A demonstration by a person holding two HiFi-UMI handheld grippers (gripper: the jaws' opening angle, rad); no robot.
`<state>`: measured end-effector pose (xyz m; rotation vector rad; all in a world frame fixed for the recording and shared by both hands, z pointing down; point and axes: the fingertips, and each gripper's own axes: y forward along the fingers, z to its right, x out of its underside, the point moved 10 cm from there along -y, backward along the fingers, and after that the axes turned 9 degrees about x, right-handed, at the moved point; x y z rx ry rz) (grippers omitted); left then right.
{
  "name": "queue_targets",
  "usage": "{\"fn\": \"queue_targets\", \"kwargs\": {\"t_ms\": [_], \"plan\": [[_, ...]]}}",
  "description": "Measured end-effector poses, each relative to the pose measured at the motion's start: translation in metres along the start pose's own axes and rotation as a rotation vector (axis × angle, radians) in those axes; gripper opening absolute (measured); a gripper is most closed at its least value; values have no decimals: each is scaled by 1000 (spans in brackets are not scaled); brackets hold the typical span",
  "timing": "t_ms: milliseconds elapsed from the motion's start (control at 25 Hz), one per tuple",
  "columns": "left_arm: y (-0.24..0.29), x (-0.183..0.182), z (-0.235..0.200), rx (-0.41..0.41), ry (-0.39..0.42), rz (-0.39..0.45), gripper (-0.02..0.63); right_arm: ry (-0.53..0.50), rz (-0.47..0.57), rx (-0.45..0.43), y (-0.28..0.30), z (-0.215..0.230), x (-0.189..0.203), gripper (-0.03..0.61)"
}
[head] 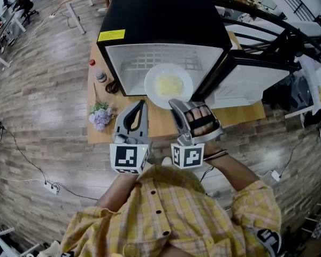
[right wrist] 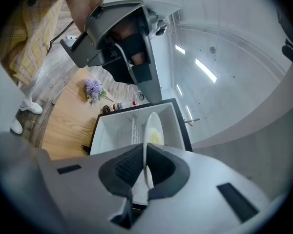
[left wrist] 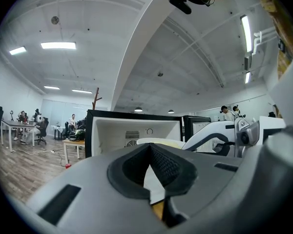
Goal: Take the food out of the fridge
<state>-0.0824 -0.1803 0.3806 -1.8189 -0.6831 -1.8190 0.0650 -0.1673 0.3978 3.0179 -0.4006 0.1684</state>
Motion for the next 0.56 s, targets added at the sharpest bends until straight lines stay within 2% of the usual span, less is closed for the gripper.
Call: {"fn": "queue_targets", "kwargs": {"t_ms": [560], "plan": [[-2,2,6,-33,-6,8,8,-10,12,-24,-2,-7,2,17]]}}
